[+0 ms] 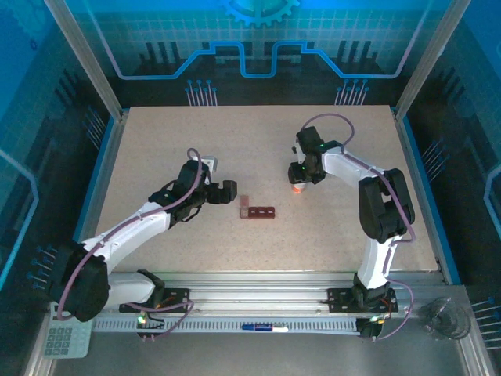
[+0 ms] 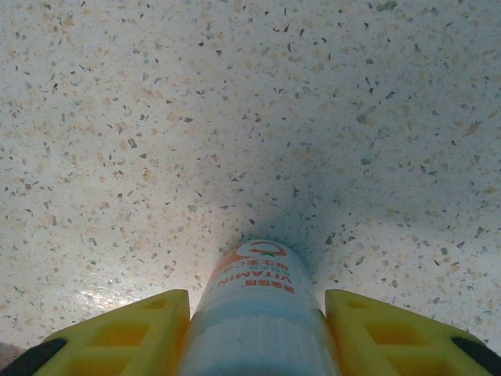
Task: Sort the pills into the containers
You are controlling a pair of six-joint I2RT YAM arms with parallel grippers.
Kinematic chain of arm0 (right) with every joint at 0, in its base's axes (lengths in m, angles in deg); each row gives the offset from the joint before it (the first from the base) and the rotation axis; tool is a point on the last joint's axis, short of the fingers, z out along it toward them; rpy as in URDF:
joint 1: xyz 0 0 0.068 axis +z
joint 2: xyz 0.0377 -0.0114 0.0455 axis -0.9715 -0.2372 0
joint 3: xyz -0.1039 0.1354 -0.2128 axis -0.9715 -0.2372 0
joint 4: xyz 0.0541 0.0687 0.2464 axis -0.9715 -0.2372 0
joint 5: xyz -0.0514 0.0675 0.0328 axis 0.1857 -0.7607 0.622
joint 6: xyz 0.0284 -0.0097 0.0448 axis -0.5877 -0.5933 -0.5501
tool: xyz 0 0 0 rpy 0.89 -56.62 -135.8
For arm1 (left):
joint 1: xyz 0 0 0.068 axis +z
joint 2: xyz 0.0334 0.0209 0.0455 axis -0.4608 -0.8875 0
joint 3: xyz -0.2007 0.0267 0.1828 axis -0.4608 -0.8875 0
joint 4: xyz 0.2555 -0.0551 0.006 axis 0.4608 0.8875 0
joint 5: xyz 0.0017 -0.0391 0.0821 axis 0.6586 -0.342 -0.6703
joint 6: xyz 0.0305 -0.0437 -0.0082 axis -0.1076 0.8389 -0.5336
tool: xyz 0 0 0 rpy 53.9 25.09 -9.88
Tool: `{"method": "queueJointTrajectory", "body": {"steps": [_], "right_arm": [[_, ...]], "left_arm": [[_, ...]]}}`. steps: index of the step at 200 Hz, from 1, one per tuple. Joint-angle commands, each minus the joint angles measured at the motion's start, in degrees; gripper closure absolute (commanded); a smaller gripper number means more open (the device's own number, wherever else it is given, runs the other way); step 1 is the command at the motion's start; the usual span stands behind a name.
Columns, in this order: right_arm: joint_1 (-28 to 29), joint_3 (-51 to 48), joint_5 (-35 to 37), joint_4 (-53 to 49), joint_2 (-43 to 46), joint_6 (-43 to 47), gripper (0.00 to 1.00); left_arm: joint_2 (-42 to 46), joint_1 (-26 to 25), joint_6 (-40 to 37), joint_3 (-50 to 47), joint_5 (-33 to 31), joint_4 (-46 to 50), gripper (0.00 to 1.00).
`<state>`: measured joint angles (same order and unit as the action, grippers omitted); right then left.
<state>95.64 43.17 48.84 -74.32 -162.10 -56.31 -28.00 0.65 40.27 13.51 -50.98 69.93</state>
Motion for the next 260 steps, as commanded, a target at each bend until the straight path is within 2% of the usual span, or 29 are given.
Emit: {"method": "queueJointTrajectory", "body": {"steps": [1,64,114,145,206,232,260], "right_arm": [[-1.05,-1.42,-1.53,-0.68,0.63,0.11,0.64],[-1.25,-2.73,-5.2,-1.31,6.57,-2.18,0.66],[-1.25,-3.84,-8.53,-1.36,9.33,-3.25,0.66],[-1.25,-0.42,-8.83,-4.37,8.92,-2.19,0.66],[-1.56,9.91,-9.37,-9.29,5.77,-1.86,0.65],[-1.64,13.89,-13.0,-11.66,4.66,-2.12,0.65],[-1.7,17.3,-17.56,-13.77,4.12,-2.83,0.64]], "left_arm": [[-0.59,0.26,-0.17,1.7,1.33,-0.54,0.01],[-0.24,0.26,-2.29,2.55,1.13,-2.61,0.01],[-1.06,0.26,0.85,3.56,-6.74,-2.51,0.01],[-4.15,0.25,-3.17,5.35,-7.49,-2.72,0.01],[-12.37,0.25,-16.6,12.7,3.21,-9.21,0.01],[-15.05,0.25,-20.52,14.94,9.41,-13.34,0.01],[-15.62,0.29,-23.27,12.58,17.06,-21.42,0.01]]}}
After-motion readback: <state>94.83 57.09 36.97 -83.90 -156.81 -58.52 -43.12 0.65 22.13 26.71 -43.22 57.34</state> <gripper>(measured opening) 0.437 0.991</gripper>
